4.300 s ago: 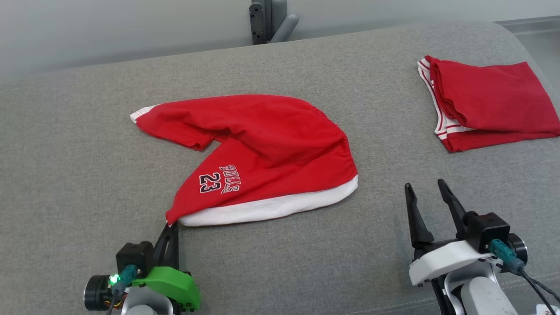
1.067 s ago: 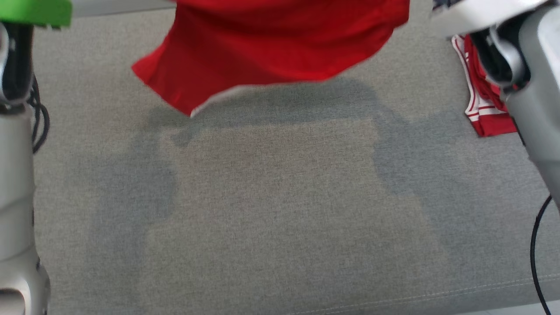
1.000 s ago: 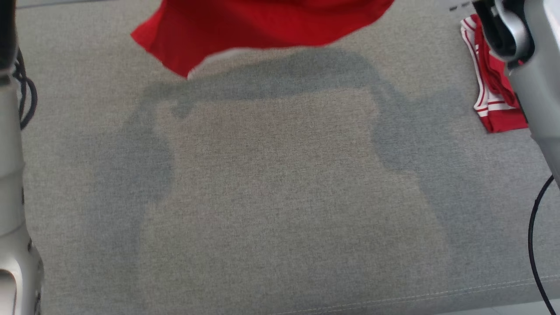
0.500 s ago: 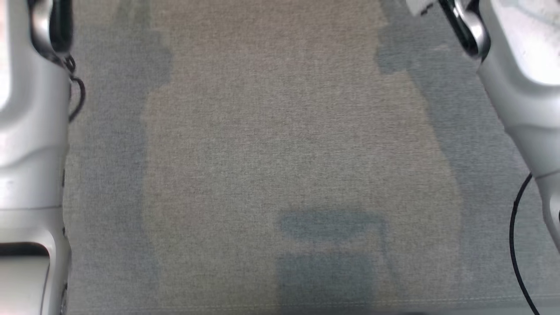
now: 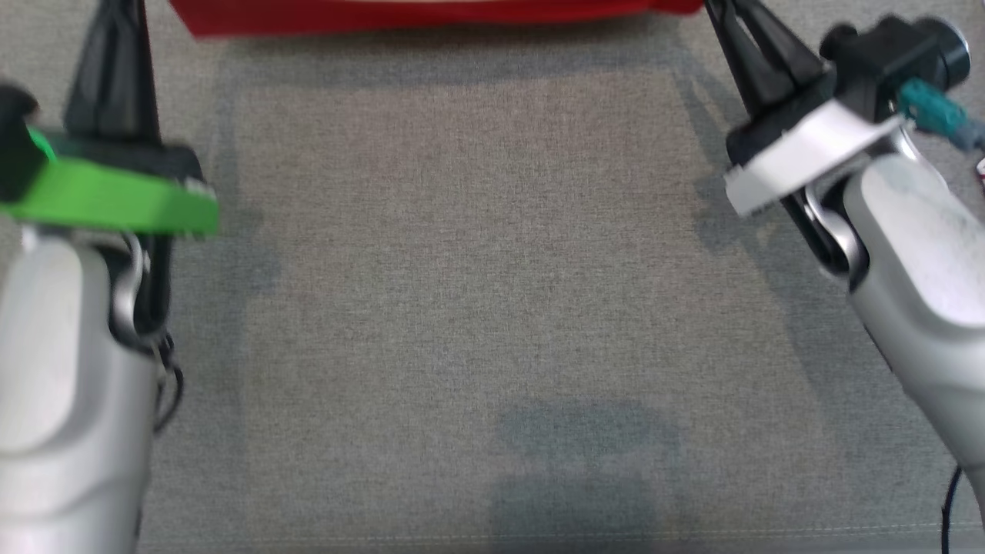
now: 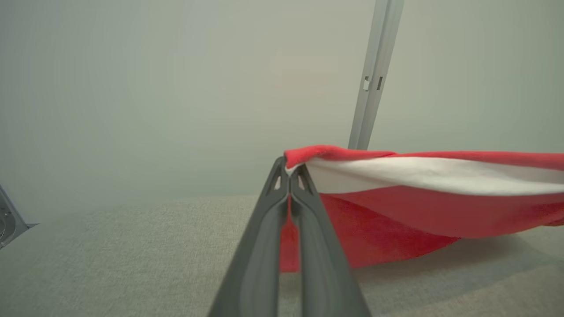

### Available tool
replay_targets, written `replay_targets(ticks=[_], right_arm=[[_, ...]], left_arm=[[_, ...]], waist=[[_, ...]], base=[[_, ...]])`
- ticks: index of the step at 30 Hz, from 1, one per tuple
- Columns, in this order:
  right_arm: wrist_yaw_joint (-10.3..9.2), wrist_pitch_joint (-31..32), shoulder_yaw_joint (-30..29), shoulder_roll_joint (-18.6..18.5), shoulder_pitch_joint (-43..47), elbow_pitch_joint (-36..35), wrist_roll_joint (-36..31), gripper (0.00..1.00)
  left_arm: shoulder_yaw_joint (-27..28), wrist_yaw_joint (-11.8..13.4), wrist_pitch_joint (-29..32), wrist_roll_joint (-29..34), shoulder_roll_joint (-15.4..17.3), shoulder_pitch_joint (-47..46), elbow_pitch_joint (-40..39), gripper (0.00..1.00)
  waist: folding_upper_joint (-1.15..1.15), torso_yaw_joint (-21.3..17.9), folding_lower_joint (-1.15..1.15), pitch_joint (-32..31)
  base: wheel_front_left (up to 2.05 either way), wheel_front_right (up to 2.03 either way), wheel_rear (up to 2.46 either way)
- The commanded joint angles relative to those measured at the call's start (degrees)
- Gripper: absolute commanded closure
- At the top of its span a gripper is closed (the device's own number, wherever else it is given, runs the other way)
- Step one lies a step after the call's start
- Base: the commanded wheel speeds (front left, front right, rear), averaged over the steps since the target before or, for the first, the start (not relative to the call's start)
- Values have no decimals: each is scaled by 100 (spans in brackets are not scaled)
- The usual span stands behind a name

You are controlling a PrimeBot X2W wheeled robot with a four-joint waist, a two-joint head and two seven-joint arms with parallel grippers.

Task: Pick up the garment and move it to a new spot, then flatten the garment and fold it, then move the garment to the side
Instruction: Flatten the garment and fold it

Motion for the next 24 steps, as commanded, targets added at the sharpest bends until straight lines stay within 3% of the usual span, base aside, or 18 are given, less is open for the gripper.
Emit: replay_targets(ticks=[1,5,13,24], right_arm=[[-7,-17,-99,-57,313,-148,40,100],[-9,-17,-424,-95,1295,-710,-35,100],[-9,-17,-1009,287,3268,-1551,-316,100],[-10,-17,-1445,527,4853,-2224,-540,100]], left_arm=[[84,41,-12,-45,-35,364,-165,100],[275,138,-13,-30,-287,1489,-714,100],[453,230,-13,229,-829,3266,-1260,100],[726,286,-14,497,-1111,4621,-1798,100]], waist=[[33,-8,-1,-289],[33,36,-1,-682],[33,108,-1,-1370],[33,-9,-1,-1879]], base=[[0,0,0],[0,0,0],[0,0,0],[0,0,0]])
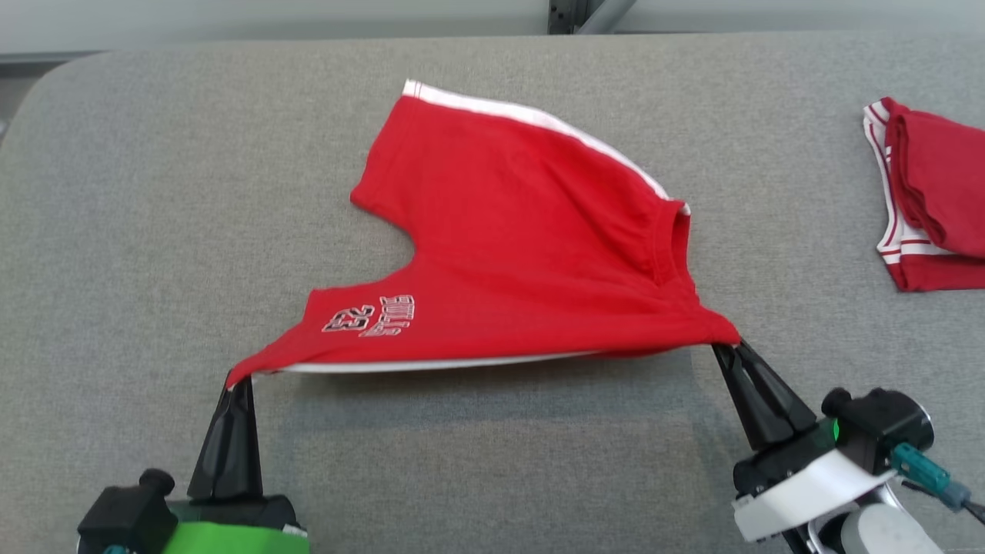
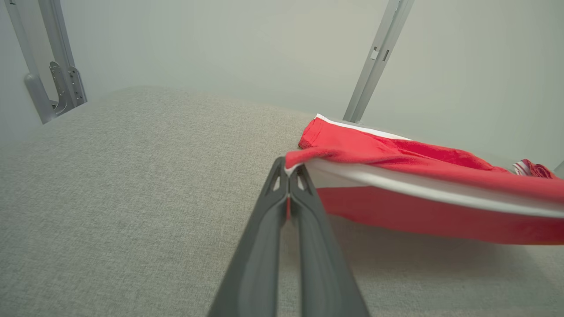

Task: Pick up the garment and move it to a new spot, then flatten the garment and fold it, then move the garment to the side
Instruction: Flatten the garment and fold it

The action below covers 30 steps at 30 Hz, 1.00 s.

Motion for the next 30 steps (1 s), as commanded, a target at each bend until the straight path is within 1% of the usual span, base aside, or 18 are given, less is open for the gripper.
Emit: replay_targets(ticks=[1,6,10,17,19,21,25,26,30], right_arm=[[-13,-19,-57,-6,189,-101,-52,100],[-13,-19,16,-4,636,-292,-68,100],[-12,-19,116,24,786,-295,-2,100],[-12,-19,325,108,593,-31,140,100],[-12,-19,374,137,510,77,174,100],[-12,-19,382,182,441,158,232,100],[-12,-19,281,262,224,296,297,100],[-12,-18,205,332,62,404,347,100],[-12,-18,79,470,-415,695,385,100]], left_arm=[[79,44,-13,39,-17,205,-101,100],[137,81,-13,130,-94,686,-451,100],[132,115,-13,178,-122,890,-568,100],[29,10,-10,197,-55,569,-326,100],[2,-9,7,230,9,407,-166,100],[-39,-10,37,213,3,187,-60,100],[-158,-59,108,242,64,-447,216,100],[-207,-103,142,199,108,-863,469,100],[-298,-155,231,190,219,-1814,1117,100]], waist=[[33,-79,0,-203],[33,-172,0,-341],[33,-241,0,-421],[33,-332,0,-505],[33,-344,0,-528],[33,-346,0,-517],[33,-345,0,-362],[33,-376,0,-217],[33,-492,0,186]], base=[[0,0,0],[0,0,0],[0,0,0],[0,0,0],[0,0,0],[0,0,0],[0,0,0],[0,0,0],[0,0,0]])
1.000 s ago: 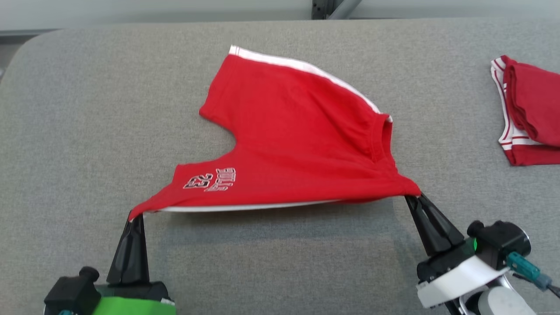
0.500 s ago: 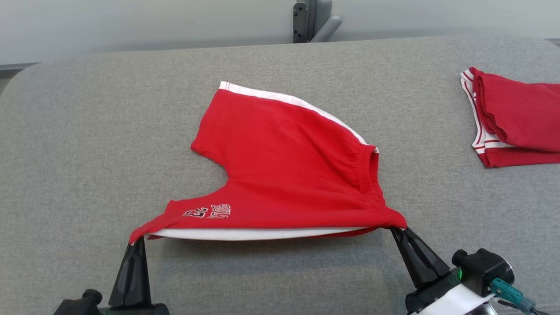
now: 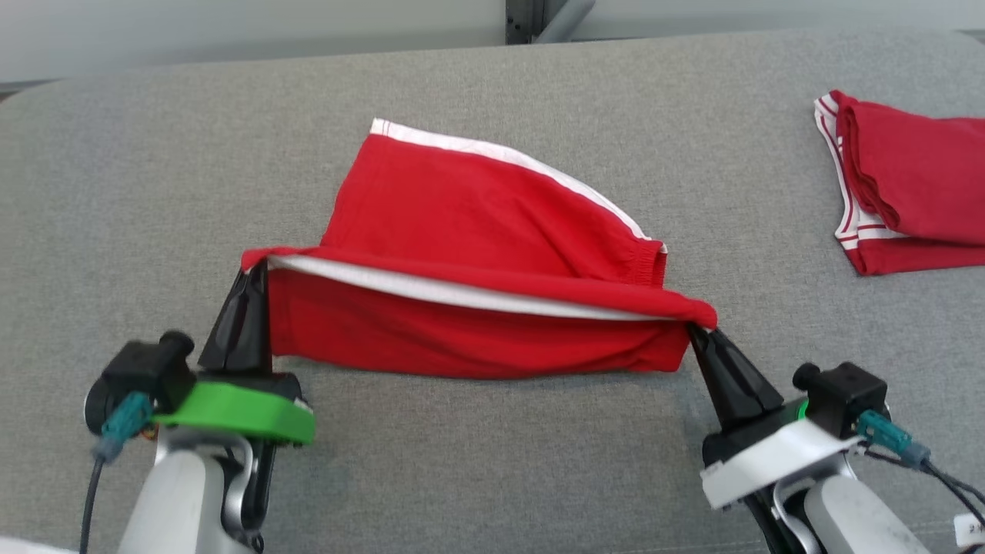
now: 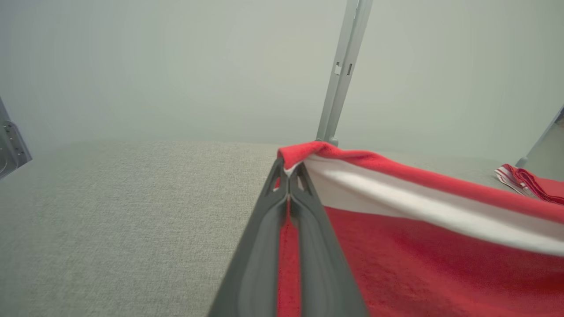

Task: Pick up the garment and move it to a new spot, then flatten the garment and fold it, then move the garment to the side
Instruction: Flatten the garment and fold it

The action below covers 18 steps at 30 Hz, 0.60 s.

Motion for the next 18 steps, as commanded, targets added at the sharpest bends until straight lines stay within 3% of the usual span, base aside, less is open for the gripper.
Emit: replay_targets(ticks=[1,11,18], right_arm=[[-11,-17,-85,86,-291,139,24,100],[-11,-17,-309,553,-1394,871,-35,100],[-11,-17,-369,794,-1865,1242,-132,100]], left_arm=[[-47,-34,34,1,93,-515,313,100],[-267,-90,31,46,190,-2495,2049,100],[-406,-112,-57,108,260,-3525,3159,100]], waist=[[33,-139,0,436],[33,-444,0,1410],[33,-556,0,1747]], base=[[0,0,0],[0,0,0],[0,0,0]])
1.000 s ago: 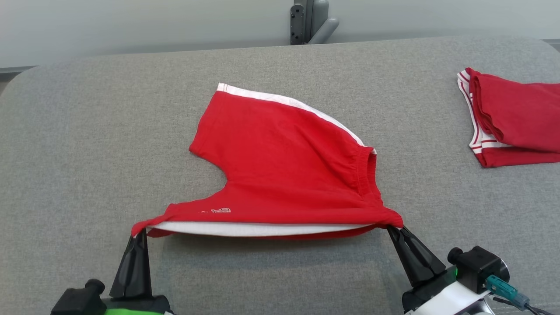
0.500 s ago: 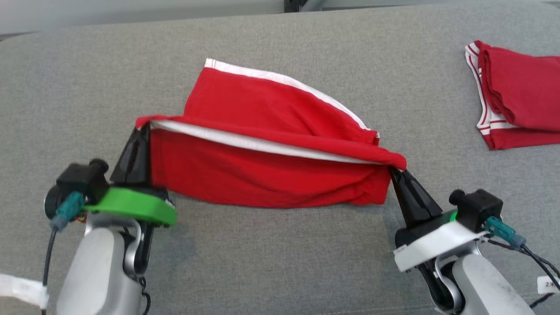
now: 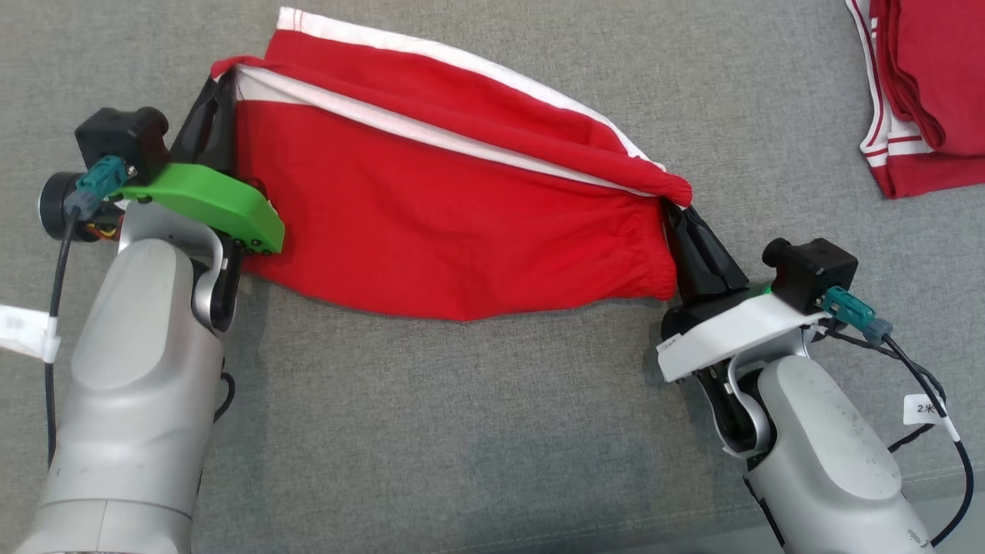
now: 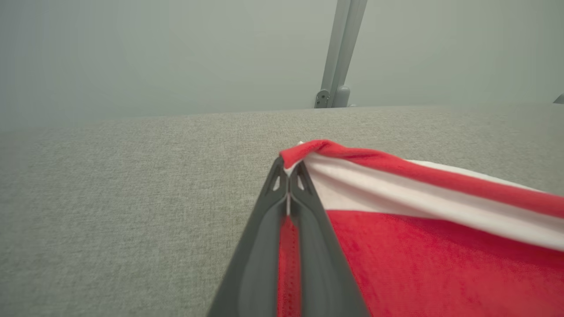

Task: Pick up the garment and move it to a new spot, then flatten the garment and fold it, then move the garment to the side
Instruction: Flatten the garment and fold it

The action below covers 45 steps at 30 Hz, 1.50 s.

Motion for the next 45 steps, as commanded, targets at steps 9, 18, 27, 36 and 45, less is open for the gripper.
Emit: replay_targets(ticks=[9,18,27,36,45], right_arm=[[-11,-17,-34,131,-339,155,-87,100],[-11,-17,-17,184,-347,-10,-98,0],[-10,-17,-117,186,-192,-194,-93,0],[-10,-18,-519,186,201,-502,-299,0],[-10,-17,-979,186,795,-1016,-823,0]], left_arm=[[-145,10,-103,154,37,-949,933,100],[-260,24,-154,198,-66,-1353,1430,0],[-272,9,-199,143,-83,-1293,1423,0],[-207,-14,-185,30,-167,-507,835,0],[-120,34,-183,-132,-98,454,513,0]], waist=[[33,-267,0,363],[33,-332,0,343],[33,-277,0,207],[33,-130,0,-132],[33,-100,0,-628]], base=[[0,0,0],[0,0,0],[0,0,0],[0,0,0],[0,0,0]])
